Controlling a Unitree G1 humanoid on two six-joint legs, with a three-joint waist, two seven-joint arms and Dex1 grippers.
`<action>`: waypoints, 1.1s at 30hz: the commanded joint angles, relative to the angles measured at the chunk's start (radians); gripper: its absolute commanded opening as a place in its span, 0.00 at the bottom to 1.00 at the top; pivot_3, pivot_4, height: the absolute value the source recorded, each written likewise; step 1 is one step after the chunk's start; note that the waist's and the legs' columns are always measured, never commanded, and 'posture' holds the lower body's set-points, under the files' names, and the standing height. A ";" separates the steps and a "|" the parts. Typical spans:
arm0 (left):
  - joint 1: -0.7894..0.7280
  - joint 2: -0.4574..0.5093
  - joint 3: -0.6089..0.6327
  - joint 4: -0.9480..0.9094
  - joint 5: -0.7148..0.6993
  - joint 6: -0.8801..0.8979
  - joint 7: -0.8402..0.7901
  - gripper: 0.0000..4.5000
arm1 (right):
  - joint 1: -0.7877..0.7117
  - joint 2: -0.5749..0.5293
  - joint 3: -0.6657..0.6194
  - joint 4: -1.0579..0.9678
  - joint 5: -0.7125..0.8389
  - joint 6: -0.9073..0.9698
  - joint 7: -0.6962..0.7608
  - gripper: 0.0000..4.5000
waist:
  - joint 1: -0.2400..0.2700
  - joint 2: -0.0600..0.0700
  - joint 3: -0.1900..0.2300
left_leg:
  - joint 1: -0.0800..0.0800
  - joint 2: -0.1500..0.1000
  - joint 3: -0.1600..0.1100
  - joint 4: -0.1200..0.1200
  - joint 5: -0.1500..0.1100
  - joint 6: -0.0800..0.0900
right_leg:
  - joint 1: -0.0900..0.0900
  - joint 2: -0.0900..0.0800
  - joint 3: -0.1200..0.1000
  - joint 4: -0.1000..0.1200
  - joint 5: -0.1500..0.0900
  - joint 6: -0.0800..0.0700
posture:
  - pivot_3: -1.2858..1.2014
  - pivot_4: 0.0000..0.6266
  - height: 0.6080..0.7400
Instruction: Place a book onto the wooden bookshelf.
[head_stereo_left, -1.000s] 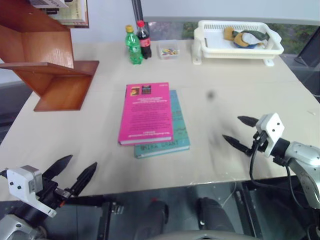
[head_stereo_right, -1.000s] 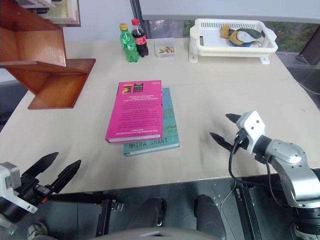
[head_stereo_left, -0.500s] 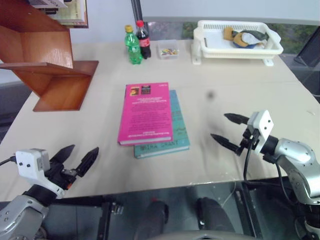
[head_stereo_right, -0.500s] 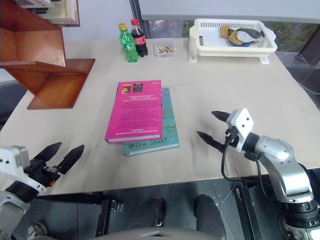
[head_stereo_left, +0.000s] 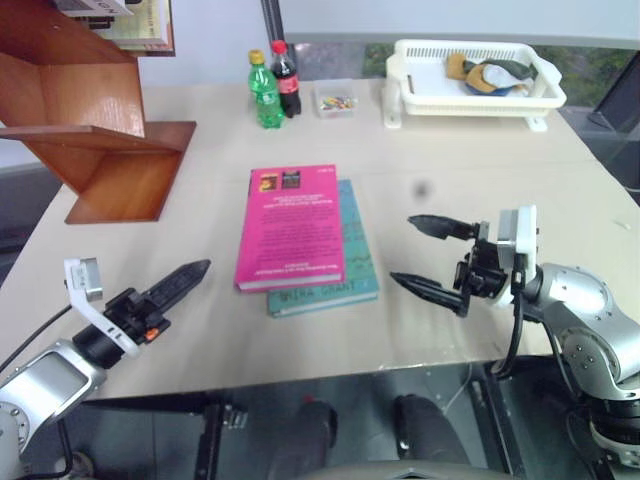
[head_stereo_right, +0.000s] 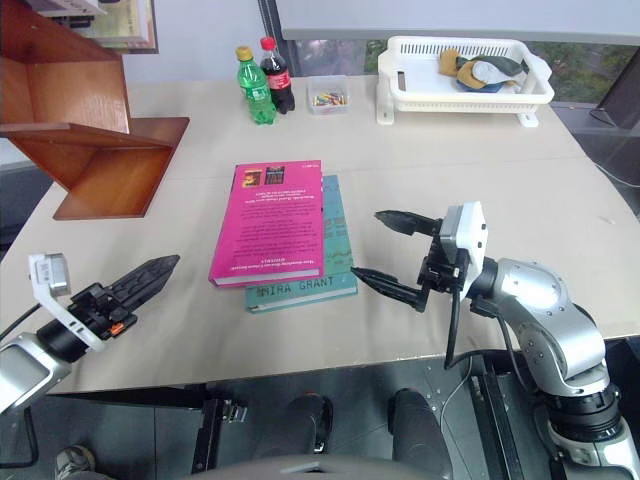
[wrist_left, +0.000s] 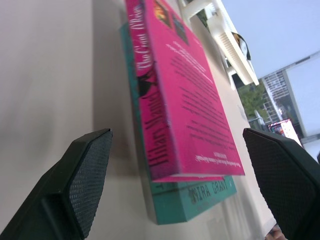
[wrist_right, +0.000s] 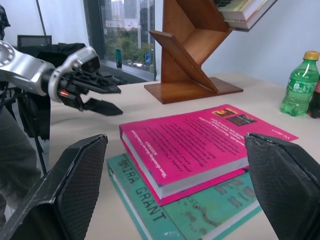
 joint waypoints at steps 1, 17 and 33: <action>-0.063 0.026 -0.018 0.076 -0.051 0.039 0.016 0.99 | -0.010 -0.009 -0.014 -0.057 0.019 -0.007 -0.006 1.00 | 0.002 0.000 0.000 | 0.000 0.000 0.000 0.000 0.000 0.000 | 0.000 0.000 0.000 0.000 0.000 0.000 | 0.52 0.24 1.00; -0.455 -0.030 -0.215 0.486 0.123 0.236 -0.094 0.99 | 0.031 -0.030 -0.045 -0.117 -0.011 -0.015 -0.070 1.00 | 0.000 0.000 0.000 | -0.001 -0.003 0.000 0.000 0.000 -0.001 | -0.001 0.000 0.000 0.000 0.000 0.000 | 0.52 0.24 1.00; -0.640 -0.061 -0.230 0.720 0.366 0.339 -0.318 0.61 | 0.086 -0.062 -0.078 -0.173 0.004 -0.003 -0.116 1.00 | 0.001 0.000 0.000 | -0.001 -0.004 0.001 0.000 0.000 -0.001 | -0.001 0.000 0.000 0.000 0.000 0.000 | 0.52 0.24 1.00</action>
